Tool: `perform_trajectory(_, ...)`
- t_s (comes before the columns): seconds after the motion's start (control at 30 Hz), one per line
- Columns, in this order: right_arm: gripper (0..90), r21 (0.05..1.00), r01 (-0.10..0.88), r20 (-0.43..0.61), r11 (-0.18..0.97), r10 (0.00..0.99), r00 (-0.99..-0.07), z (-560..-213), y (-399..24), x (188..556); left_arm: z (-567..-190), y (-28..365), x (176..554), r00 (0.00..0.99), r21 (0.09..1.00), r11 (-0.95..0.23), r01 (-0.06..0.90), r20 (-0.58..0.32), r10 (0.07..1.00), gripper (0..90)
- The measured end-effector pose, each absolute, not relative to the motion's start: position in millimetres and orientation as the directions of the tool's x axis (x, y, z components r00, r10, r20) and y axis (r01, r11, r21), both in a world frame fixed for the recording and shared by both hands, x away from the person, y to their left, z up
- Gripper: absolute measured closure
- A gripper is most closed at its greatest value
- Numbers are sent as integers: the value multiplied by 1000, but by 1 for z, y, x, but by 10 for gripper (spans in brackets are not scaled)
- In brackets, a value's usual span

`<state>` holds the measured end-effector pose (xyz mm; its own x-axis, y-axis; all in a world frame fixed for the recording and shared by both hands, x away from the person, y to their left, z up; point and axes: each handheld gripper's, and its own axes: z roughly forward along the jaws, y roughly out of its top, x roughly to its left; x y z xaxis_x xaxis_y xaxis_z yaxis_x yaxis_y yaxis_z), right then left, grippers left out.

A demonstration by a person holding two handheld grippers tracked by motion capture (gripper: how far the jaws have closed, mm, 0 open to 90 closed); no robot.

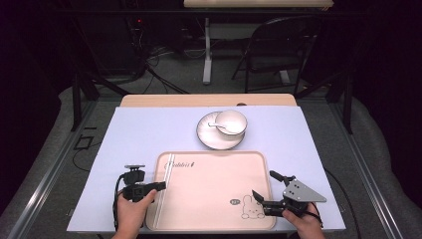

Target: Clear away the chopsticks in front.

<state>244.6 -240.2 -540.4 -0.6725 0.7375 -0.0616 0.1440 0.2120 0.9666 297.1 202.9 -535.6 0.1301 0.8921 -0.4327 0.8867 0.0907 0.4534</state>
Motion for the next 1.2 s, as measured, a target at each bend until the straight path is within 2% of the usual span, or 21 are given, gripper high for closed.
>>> perform_trajectory(0.5,141,966,145,-62,214,738,-672,-541,-240,244,-529,199,307,160,471,74,879,-437,885,514)
perform_trajectory(0.83,140,966,145,-62,214,737,-673,-541,-240,244,-526,194,317,201,500,28,865,-398,895,438)
perform_trajectory(1.2,141,966,144,-63,215,736,-673,-540,-240,244,-514,188,331,230,532,-11,847,-346,910,414)
